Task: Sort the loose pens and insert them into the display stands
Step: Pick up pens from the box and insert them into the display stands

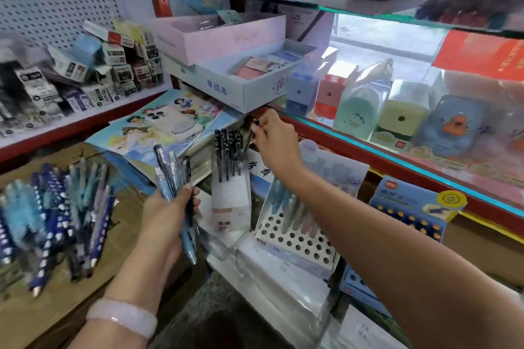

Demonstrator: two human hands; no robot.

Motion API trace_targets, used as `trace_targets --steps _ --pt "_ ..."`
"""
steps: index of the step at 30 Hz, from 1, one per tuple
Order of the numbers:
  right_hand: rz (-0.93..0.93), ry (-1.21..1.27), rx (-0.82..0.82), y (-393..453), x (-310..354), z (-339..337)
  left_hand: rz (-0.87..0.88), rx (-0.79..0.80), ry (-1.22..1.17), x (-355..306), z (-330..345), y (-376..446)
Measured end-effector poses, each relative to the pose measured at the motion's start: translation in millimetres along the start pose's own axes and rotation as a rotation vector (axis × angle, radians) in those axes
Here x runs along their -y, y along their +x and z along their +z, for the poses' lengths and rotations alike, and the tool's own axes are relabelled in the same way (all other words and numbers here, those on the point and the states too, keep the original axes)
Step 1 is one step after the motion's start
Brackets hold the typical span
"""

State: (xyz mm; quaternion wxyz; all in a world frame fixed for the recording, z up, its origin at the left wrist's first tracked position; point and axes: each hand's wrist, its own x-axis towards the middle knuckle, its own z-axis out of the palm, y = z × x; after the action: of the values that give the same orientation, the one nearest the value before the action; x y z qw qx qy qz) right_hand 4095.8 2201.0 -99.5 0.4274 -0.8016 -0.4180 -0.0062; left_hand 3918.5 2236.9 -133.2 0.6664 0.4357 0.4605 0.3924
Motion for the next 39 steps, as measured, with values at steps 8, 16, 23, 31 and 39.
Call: trace_targets --steps 8,16,23,31,39 --pt "-0.030 -0.140 0.175 8.1 -8.4 44.5 -0.010 0.030 -0.004 5.5 2.6 20.5" --pt "0.002 -0.282 0.301 13.7 -15.9 60.5 0.016 0.106 0.018 -0.7 5.0 18.7" --pt "0.034 -0.032 0.206 8.2 4.2 35.4 -0.019 0.161 -0.008 -2.3 -0.2 11.4" --pt "0.199 0.433 0.558 -16.7 35.9 30.8 0.010 0.229 0.018 1.6 -0.9 4.8" --pt "0.258 0.422 0.242 11.7 29.4 -3.1 -0.048 0.189 -0.062 4.7 -7.0 8.2"
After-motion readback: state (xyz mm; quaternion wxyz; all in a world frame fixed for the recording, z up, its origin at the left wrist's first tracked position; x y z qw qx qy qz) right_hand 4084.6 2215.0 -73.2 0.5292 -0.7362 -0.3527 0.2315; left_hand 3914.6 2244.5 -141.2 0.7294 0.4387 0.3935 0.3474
